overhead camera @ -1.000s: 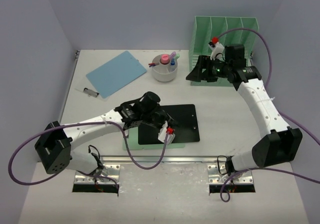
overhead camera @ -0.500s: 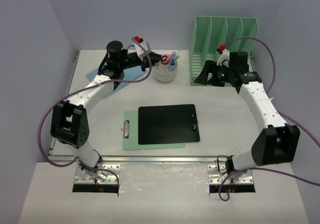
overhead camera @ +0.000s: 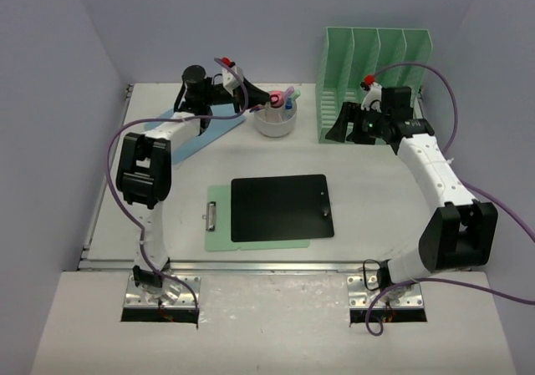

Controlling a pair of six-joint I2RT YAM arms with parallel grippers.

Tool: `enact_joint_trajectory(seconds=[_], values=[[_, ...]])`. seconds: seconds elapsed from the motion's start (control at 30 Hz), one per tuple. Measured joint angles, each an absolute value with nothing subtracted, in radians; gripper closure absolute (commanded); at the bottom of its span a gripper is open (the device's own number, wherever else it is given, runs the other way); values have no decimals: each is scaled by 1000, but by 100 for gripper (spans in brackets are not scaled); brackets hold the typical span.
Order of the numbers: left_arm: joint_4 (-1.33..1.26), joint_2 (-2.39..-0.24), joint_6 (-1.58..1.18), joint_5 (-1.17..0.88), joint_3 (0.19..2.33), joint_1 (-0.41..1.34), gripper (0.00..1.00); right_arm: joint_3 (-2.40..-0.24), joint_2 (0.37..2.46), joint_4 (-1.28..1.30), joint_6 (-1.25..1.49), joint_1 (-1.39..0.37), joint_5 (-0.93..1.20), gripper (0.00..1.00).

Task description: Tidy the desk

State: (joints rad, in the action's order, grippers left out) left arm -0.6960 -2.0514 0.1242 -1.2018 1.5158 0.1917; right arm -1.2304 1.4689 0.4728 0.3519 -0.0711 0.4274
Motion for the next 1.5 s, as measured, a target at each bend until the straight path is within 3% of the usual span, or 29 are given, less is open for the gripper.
enact_joint_trajectory(seconds=[0.67, 0.87, 1.07, 1.33, 1.5], values=[[-501, -2247, 371, -1305, 1702, 188, 99, -1230, 1508, 481, 332, -61, 428, 19], [-489, -2281, 377, -1302, 1714, 188, 82, -1230, 1518, 482, 320, -59, 429, 19], [-490, -2300, 377, -1293, 1736, 188, 57, -1230, 1519, 485, 310, -58, 429, 19], [-509, -2272, 266, -1194, 1747, 179, 49, -1230, 1516, 499, 286, -56, 430, 19], [-229, -2115, 250, -1159, 1815, 96, 42, -1230, 1498, 503, 260, -55, 437, 19]])
